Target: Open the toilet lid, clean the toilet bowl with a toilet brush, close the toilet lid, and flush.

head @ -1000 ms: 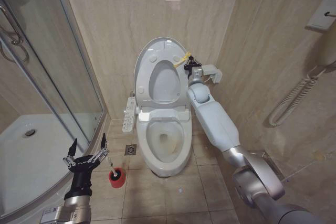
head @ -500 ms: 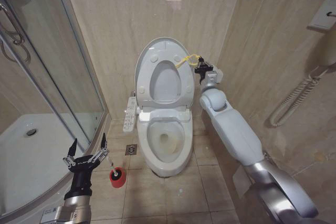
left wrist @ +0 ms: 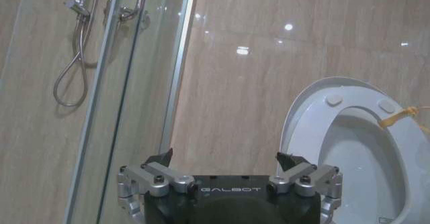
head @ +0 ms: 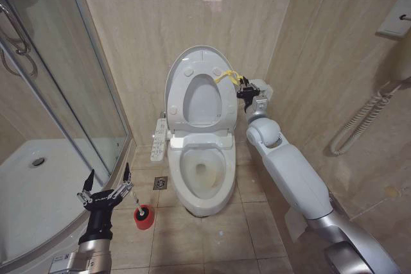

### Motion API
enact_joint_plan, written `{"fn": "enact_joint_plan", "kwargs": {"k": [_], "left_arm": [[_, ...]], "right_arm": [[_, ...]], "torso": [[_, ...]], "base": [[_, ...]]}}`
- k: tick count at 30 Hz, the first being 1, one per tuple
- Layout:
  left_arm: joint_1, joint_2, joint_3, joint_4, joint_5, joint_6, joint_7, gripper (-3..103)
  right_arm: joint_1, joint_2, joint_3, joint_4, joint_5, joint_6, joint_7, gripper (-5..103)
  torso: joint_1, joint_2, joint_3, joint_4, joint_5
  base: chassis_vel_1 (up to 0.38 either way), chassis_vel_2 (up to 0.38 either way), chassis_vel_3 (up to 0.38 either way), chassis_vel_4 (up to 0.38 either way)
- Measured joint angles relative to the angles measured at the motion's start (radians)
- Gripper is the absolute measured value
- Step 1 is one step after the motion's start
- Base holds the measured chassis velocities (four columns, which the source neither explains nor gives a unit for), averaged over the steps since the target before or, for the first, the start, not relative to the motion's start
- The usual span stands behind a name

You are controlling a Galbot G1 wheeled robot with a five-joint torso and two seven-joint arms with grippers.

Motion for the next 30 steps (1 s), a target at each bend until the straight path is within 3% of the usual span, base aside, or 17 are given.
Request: {"fn": "enact_joint_plan", "kwargs": {"k": [3, 4, 10, 11, 17, 18, 25, 26, 30], "left_arm": [[0.000, 0.000, 0.000, 0.000, 0.000, 0.000, 0.000, 100], [0.000, 0.000, 0.000, 0.000, 0.000, 0.000, 0.000, 100], [0.000, 0.000, 0.000, 0.000, 0.000, 0.000, 0.000, 100], [0.000, 0.000, 0.000, 0.000, 0.000, 0.000, 0.000, 100], [0.000, 0.000, 0.000, 0.000, 0.000, 0.000, 0.000, 100], [0.000, 0.000, 0.000, 0.000, 0.000, 0.000, 0.000, 100], [0.000, 0.000, 0.000, 0.000, 0.000, 0.000, 0.000, 100], [0.000, 0.000, 0.000, 0.000, 0.000, 0.000, 0.000, 100], [0.000, 0.000, 0.000, 0.000, 0.000, 0.000, 0.000, 100]], "right_arm": [[-0.004, -0.004, -0.001, 0.011, 0.012, -0.008, -0.002, 3], [-0.005, -0.005, -0.001, 0.015, 0.017, -0.011, -0.002, 30], [-0.010, -0.012, -0.003, 0.031, 0.026, -0.016, -0.016, 30], [-0.014, -0.014, -0.004, 0.037, 0.026, -0.016, -0.019, 57], [-0.047, -0.031, -0.005, 0.083, 0.029, -0.019, -0.029, 57], [-0.054, -0.034, -0.005, 0.096, 0.030, -0.020, -0.031, 84], [-0.084, -0.052, 0.000, 0.137, 0.037, -0.024, -0.030, 84], [-0.097, -0.058, 0.008, 0.152, 0.042, -0.026, -0.028, 100], [-0.156, -0.082, 0.039, 0.212, 0.057, -0.038, -0.019, 100]], "torso": [[0.000, 0.000, 0.000, -0.0001, 0.0000], [0.000, 0.000, 0.000, 0.0000, 0.0000], [0.000, 0.000, 0.000, 0.0000, -0.0001], [0.000, 0.000, 0.000, 0.0000, 0.0000], [0.000, 0.000, 0.000, -0.0001, 0.0000], [0.000, 0.000, 0.000, -0.0001, 0.0000], [0.000, 0.000, 0.000, 0.0001, 0.0000], [0.000, 0.000, 0.000, 0.0001, 0.0000], [0.000, 0.000, 0.000, -0.0004, 0.0001]], "base": [[0.000, 0.000, 0.000, 0.000], [0.000, 0.000, 0.000, 0.000], [0.000, 0.000, 0.000, 0.000], [0.000, 0.000, 0.000, 0.000], [0.000, 0.000, 0.000, 0.000], [0.000, 0.000, 0.000, 0.000], [0.000, 0.000, 0.000, 0.000], [0.000, 0.000, 0.000, 0.000], [0.000, 0.000, 0.000, 0.000]]}}
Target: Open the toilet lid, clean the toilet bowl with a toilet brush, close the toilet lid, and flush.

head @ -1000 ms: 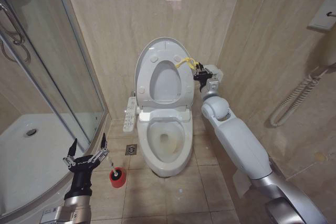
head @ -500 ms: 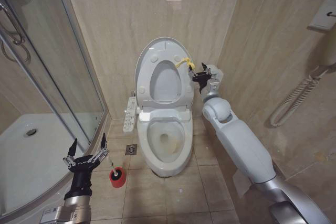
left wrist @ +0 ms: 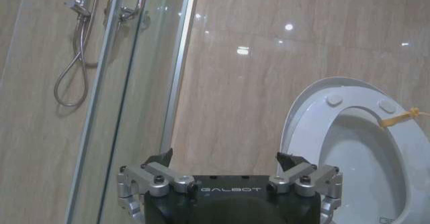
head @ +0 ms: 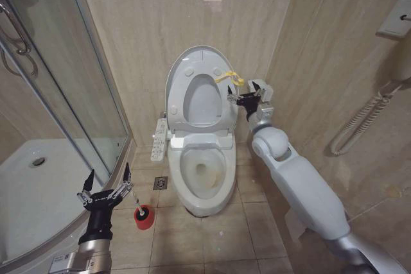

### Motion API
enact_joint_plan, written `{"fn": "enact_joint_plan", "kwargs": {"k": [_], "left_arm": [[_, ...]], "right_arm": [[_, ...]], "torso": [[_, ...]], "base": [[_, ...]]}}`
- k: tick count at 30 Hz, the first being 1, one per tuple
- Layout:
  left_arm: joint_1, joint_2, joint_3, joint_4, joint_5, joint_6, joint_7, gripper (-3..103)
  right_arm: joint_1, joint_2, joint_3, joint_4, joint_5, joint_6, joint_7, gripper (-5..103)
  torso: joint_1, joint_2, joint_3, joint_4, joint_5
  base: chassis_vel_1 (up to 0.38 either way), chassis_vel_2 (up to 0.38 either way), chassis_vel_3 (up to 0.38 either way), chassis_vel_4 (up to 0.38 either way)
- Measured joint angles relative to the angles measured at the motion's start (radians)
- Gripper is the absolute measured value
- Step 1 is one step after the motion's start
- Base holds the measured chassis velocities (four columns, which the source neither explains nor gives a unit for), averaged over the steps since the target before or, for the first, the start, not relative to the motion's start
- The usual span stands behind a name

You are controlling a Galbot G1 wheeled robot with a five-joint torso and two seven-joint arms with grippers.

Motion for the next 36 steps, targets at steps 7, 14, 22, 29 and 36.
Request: {"fn": "enact_joint_plan", "kwargs": {"k": [7, 14, 22, 29, 36], "left_arm": [[0.000, 0.000, 0.000, 0.000, 0.000, 0.000, 0.000, 100], [0.000, 0.000, 0.000, 0.000, 0.000, 0.000, 0.000, 100], [0.000, 0.000, 0.000, 0.000, 0.000, 0.000, 0.000, 100], [0.000, 0.000, 0.000, 0.000, 0.000, 0.000, 0.000, 100], [0.000, 0.000, 0.000, 0.000, 0.000, 0.000, 0.000, 100]], "right_arm": [[-0.148, -0.022, 0.080, 0.131, 0.013, -0.007, 0.033, 100], [-0.369, -0.023, 0.139, 0.261, 0.002, -0.005, 0.066, 100], [-0.532, 0.003, 0.201, 0.332, -0.064, 0.031, 0.078, 100], [-0.681, 0.065, 0.305, 0.360, -0.170, 0.082, 0.018, 100], [-0.779, 0.130, 0.349, 0.409, -0.225, 0.102, -0.011, 100]], "torso": [[0.000, 0.000, 0.000, 0.0003, -0.0001], [0.000, 0.000, 0.000, 0.0002, 0.0000], [0.000, 0.000, 0.000, 0.0004, -0.0002], [0.000, 0.000, 0.000, 0.0003, -0.0001], [0.000, 0.000, 0.000, 0.0003, -0.0002]], "base": [[0.000, 0.000, 0.000, 0.000], [0.000, 0.000, 0.000, 0.000], [0.000, 0.000, 0.000, 0.000], [0.000, 0.000, 0.000, 0.000], [0.000, 0.000, 0.000, 0.000]]}}
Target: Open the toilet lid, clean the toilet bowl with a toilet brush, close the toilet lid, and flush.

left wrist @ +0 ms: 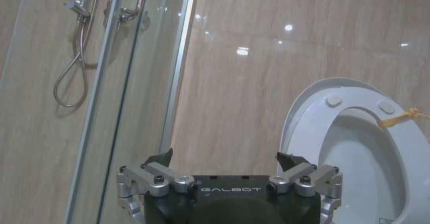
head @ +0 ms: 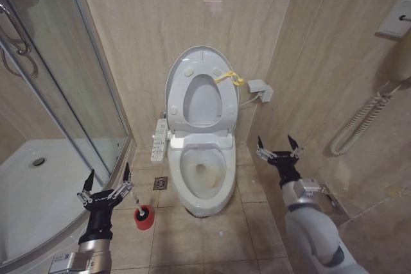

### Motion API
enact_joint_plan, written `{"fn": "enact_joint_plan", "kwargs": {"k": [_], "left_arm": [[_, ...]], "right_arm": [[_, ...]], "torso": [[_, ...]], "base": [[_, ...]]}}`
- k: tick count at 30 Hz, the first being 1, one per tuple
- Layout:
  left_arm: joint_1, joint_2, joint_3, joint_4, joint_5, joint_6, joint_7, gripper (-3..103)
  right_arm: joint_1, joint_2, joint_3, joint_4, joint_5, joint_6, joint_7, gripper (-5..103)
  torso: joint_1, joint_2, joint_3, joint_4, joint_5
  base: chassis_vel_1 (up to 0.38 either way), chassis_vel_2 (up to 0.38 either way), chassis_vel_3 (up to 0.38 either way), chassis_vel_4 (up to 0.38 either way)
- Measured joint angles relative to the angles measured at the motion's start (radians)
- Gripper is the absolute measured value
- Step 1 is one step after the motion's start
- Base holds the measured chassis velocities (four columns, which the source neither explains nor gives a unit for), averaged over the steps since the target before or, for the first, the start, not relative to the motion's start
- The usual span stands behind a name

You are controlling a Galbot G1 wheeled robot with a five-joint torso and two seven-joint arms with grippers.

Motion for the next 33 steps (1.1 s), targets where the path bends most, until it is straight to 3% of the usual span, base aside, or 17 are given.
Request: {"fn": "enact_joint_plan", "kwargs": {"k": [11, 33], "left_arm": [[0.000, 0.000, 0.000, 0.000, 0.000, 0.000, 0.000, 100], [0.000, 0.000, 0.000, 0.000, 0.000, 0.000, 0.000, 100]], "right_arm": [[-0.060, 0.095, 0.013, 0.028, -0.046, 0.026, -0.016, 100], [-0.110, 0.132, 0.000, 0.068, -0.072, 0.017, -0.029, 100]], "torso": [[0.000, 0.000, 0.000, 0.0001, -0.0001], [0.000, 0.000, 0.000, 0.0000, 0.0000]], "base": [[0.000, 0.000, 0.000, 0.000], [0.000, 0.000, 0.000, 0.000]]}}
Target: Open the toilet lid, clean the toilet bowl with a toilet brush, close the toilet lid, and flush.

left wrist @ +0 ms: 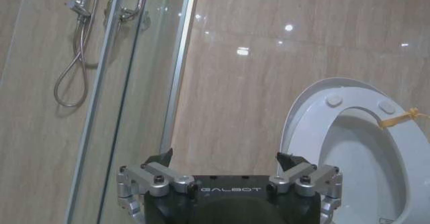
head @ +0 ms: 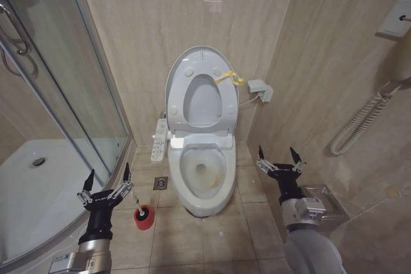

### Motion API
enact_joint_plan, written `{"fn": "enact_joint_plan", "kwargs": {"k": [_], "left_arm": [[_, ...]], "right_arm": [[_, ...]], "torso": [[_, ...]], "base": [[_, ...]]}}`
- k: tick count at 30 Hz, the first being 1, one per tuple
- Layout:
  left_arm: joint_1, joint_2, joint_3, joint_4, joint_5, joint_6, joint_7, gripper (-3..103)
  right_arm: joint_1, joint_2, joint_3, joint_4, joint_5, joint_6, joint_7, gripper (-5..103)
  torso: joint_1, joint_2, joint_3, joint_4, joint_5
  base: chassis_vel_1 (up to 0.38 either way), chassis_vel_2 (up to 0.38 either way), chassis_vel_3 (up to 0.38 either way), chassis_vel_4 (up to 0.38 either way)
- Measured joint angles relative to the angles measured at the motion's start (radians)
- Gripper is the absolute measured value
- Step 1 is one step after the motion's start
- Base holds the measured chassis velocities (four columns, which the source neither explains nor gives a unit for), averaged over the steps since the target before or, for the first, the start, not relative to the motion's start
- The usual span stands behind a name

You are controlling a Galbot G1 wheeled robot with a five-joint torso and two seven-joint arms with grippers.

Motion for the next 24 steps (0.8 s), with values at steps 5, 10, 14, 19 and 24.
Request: {"fn": "enact_joint_plan", "kwargs": {"k": [5, 10, 14, 19, 24], "left_arm": [[0.000, 0.000, 0.000, 0.000, 0.000, 0.000, 0.000, 100], [0.000, 0.000, 0.000, 0.000, 0.000, 0.000, 0.000, 100], [0.000, 0.000, 0.000, 0.000, 0.000, 0.000, 0.000, 100], [0.000, 0.000, 0.000, 0.000, 0.000, 0.000, 0.000, 100], [0.000, 0.000, 0.000, 0.000, 0.000, 0.000, 0.000, 100]], "right_arm": [[0.000, 0.000, 0.000, 0.000, 0.000, -0.001, 0.001, 100], [0.001, 0.000, -0.001, 0.000, 0.000, -0.001, 0.001, 100], [0.001, -0.001, -0.001, 0.000, 0.000, -0.002, 0.001, 100], [0.001, -0.001, -0.001, 0.000, 0.000, -0.002, 0.001, 100], [0.002, -0.001, -0.001, 0.000, 0.000, -0.002, 0.002, 100]], "torso": [[0.000, 0.000, 0.000, 0.0000, 0.0000], [0.000, 0.000, 0.000, 0.0000, 0.0000], [0.000, 0.000, 0.000, 0.0000, 0.0000], [0.000, 0.000, 0.000, 0.0000, 0.0000], [0.000, 0.000, 0.000, 0.0000, 0.0000]], "base": [[0.000, 0.000, 0.000, 0.000], [0.000, 0.000, 0.000, 0.000], [0.000, 0.000, 0.000, 0.000], [0.000, 0.000, 0.000, 0.000], [0.000, 0.000, 0.000, 0.000]]}}
